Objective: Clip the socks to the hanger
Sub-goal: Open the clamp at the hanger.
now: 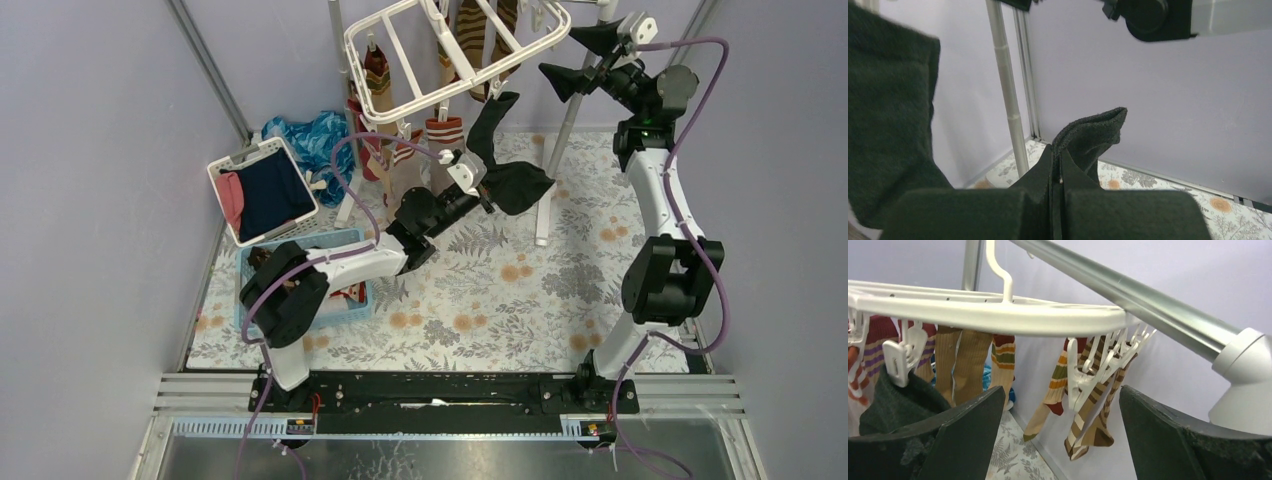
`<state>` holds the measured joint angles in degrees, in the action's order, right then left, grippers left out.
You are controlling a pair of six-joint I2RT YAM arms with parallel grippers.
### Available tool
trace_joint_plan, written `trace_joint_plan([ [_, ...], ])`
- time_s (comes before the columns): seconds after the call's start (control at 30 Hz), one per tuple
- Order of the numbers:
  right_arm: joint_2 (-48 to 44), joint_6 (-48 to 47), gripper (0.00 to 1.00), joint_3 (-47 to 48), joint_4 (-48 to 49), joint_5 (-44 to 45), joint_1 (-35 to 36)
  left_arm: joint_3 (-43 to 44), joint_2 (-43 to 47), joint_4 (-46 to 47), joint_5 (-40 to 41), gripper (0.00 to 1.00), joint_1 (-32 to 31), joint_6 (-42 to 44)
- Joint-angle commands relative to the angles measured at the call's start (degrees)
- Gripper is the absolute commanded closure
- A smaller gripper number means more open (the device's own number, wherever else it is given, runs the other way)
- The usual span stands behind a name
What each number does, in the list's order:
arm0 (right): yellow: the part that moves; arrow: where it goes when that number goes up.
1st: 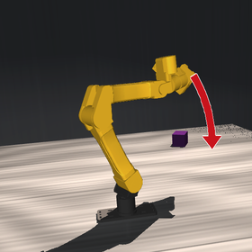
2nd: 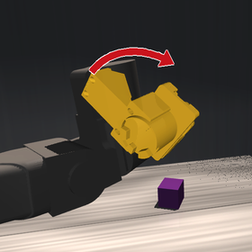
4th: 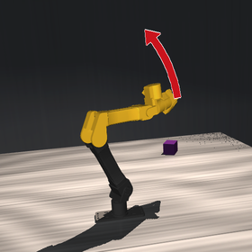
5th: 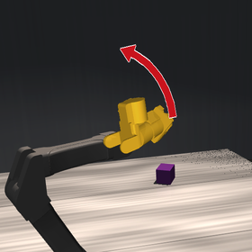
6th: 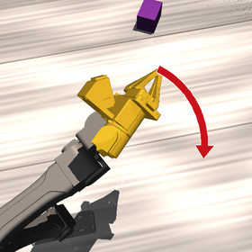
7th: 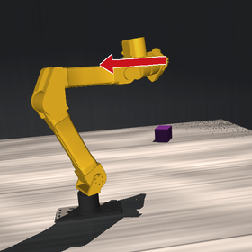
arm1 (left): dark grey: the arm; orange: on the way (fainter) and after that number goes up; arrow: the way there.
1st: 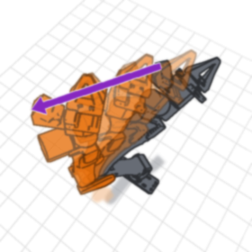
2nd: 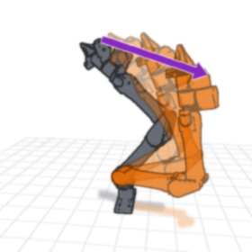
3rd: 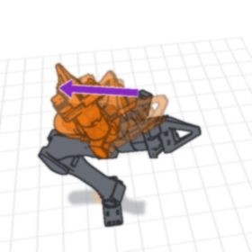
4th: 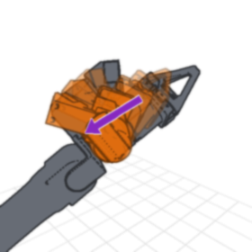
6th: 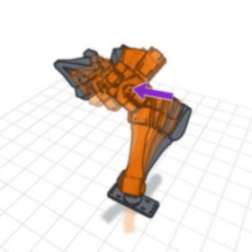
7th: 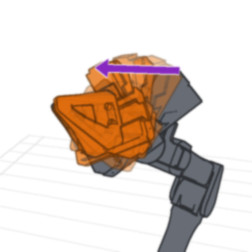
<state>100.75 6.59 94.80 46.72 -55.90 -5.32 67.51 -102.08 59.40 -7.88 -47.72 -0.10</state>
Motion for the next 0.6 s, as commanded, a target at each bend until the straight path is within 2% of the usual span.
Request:
trace_joint_plan([
  [0.0,2.1,1.5,0.09,5.8,-0.5,3.2,1.5,0.4,-3.2,5.8,-2.6,1.00,0.8,-3.5],
  [0.13,4.2,2.9,0.10,9.4,-2.1,5.9,2.4,-0.6,-2.5,5.9,-2.7,1.00,0.9,-3.6],
  [0.27,5.9,5.7,0.16,12.8,-4.6,8.6,2.9,-1.7,-1.9,6.2,-2.2,1.00,0.9,-3.2],
  [0.57,6.2,7.3,0.20,12.7,-4.8,11.0,3.8,-2.5,-2.3,8.0,-2.9,1.00,1.1,-4.5],
])
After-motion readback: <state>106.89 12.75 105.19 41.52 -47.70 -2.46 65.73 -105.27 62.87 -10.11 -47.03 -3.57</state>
